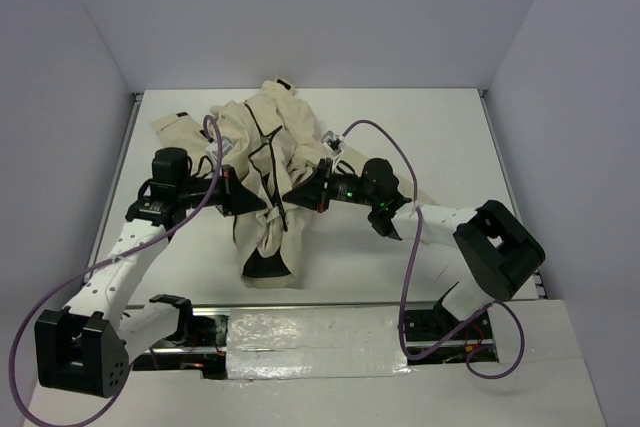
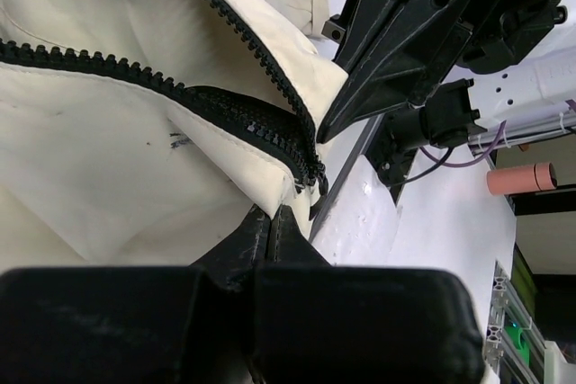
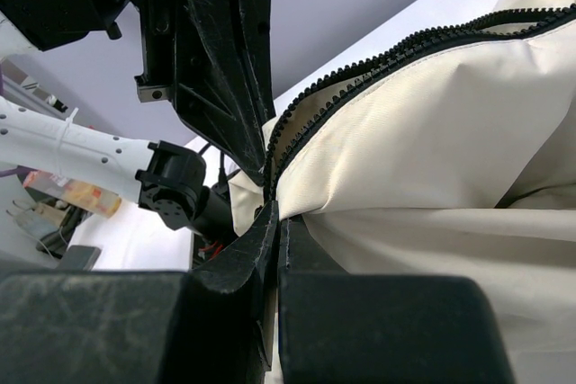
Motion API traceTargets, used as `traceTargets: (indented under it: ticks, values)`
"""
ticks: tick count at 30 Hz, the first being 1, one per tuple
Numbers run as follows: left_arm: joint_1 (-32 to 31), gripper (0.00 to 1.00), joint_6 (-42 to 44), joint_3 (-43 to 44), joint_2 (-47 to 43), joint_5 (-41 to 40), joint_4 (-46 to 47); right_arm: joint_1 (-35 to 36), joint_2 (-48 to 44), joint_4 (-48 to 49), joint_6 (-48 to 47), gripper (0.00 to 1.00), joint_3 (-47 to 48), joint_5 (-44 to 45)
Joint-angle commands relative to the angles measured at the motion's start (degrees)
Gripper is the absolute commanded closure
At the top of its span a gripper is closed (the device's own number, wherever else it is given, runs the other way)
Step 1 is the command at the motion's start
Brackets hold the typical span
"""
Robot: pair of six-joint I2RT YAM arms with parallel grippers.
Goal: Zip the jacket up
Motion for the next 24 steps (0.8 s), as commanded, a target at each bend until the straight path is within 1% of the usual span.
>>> traceTargets:
  ticks: [1,6,24]
  values:
    - [-0.3,1.00,-1.4,2.2,-0.1,0.4,1.4,0.9,-1.7,2.7,-1.7,1.00,0.1,1.2]
    - [-0.5,1.00,-2.9,2.3,0.0,0.5,2.6,1.6,-1.5,1.4,-2.6,1.00,0.6,1.6]
    - [-1.1,1.00,-2.1,2.5,-0.1,-0.7,0.8,1.8,-3.3,-0.6,-3.6,1.00,0.4,5.8]
